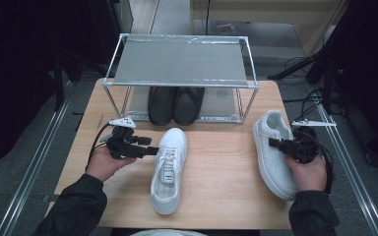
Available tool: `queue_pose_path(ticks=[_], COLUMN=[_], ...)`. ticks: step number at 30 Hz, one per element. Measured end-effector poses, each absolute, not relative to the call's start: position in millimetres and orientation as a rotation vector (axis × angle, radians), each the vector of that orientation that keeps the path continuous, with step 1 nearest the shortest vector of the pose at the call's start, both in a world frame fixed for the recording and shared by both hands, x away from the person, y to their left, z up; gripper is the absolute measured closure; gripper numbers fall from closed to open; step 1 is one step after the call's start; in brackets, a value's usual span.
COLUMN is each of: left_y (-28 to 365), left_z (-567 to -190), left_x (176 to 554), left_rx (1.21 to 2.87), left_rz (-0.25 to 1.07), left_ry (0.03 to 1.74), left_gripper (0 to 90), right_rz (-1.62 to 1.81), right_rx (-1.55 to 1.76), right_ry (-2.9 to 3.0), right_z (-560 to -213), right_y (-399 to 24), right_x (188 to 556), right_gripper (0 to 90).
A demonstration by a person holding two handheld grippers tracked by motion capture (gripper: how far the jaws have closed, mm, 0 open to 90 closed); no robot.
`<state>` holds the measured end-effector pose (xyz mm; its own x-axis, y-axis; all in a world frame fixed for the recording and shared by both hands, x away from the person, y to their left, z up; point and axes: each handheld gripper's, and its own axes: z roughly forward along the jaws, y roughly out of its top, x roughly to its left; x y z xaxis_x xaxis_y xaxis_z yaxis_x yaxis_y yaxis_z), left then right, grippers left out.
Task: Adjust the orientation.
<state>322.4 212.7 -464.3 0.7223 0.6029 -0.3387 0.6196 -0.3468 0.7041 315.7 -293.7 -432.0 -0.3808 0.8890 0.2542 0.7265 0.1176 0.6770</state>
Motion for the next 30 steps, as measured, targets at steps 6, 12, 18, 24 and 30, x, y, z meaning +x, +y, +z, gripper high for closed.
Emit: queue_pose_path(ticks=[6, 12, 18, 24, 30], left_y=[210.7, 209.4, 206.9, 208.0, 211.8], left_z=[-463.6, -465.1, -464.5, -465.0, -464.7], left_x=[323.2, 323.5, 323.0, 321.0, 316.6], left_rx=[2.05, 2.065, 2.046, 2.057, 2.038], left_rz=[-0.029, -0.032, -0.07, -0.063, -0.063], left_ry=[0.923, 0.92, 0.907, 0.901, 0.9], left_gripper=[39.7, 40.4, 40.2, 40.5, 40.1], right_rz=[1.134, 1.177, 1.194, 1.222, 1.191], right_rx=[1.545, 1.502, 1.374, 1.308, 1.232], right_ry=[2.222, 2.278, 2.353, 2.421, 2.498], right_z=[-429.6, -432.5, -438.5, -443.8, -448.2], right_y=[-275.8, -257.5, -227.1, -198.9, -176.7], right_x=[301.4, 288.1, 281.5, 286.3, 288.1], right_gripper=[83.1, 83.1, 83.1, 83.0, 82.8])
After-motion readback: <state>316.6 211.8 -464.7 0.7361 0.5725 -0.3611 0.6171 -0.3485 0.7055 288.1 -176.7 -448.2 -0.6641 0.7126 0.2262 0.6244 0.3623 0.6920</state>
